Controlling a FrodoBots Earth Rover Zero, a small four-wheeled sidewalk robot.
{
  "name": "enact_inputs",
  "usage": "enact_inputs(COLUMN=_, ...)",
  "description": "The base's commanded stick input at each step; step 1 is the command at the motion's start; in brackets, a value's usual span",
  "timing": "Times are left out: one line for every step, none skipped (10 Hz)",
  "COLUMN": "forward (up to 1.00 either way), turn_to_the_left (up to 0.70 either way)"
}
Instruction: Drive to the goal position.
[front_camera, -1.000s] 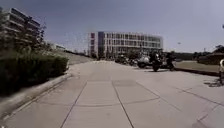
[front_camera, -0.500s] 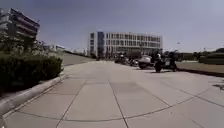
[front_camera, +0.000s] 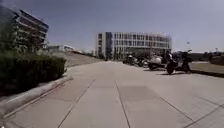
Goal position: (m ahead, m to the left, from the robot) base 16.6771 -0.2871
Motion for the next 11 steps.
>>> enact_inputs(forward=0.70, turn_to_the_left=0.03)
enact_inputs(forward=0.70, turn_to_the_left=0.00)
enact_inputs(forward=0.70, turn_to_the_left=0.00)
enact_inputs(forward=0.70, turn_to_the_left=0.00)
enact_inputs(forward=0.70, turn_to_the_left=0.00)
enact_inputs(forward=0.70, turn_to_the_left=0.00)
enact_inputs(forward=0.70, turn_to_the_left=0.00)
enact_inputs(forward=0.70, turn_to_the_left=0.00)
enact_inputs(forward=0.70, turn_to_the_left=0.00)
enact_inputs(forward=0.70, turn_to_the_left=0.00)
enact_inputs(forward=0.70, turn_to_the_left=0.00)
